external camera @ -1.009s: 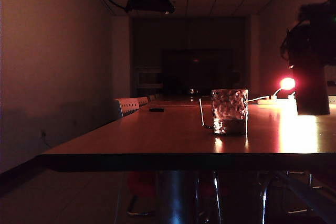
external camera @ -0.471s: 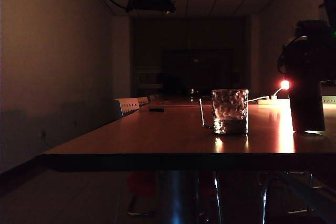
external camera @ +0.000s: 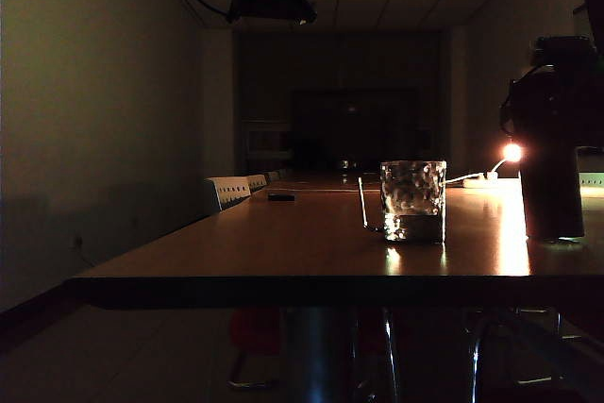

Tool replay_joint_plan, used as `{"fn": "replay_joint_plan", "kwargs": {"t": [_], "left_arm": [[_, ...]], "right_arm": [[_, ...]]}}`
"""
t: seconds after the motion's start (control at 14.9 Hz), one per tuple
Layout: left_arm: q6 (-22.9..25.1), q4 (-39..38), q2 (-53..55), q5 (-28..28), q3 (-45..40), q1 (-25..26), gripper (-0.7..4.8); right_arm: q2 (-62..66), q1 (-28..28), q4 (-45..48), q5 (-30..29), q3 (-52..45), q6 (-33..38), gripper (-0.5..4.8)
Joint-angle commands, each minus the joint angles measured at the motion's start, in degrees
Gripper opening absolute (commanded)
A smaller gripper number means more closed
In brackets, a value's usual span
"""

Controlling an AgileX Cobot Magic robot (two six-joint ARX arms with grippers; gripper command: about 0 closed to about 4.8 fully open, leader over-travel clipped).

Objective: Pick up the black thermos cup, pour some water from it into the cup, and then put the thermos cup back on the table.

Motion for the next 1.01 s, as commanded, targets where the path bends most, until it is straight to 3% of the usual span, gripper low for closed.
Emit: {"fn": "replay_joint_plan", "kwargs": {"t": [0.07,0.67,1.01], "left_arm": [[-0.02,0.39,-0.48,0.57,0.35,-0.11,-0.08],[-0.44,0.37,-0.48,0.57,0.39,-0.11,-0.08],[-0.39,-0.13,-2.78,-0.07,0.39,-0.11,-0.08]], "right_arm": [[-0.48,-0.09,0.11,-0.17,-0.09,-1.09,4.38],[-7.56,0.13,-14.88,-0.35,-0.07,-2.58,4.42],[-18.97,0.13,-35.41,1.6,-0.02,-1.84,4.38]]}}
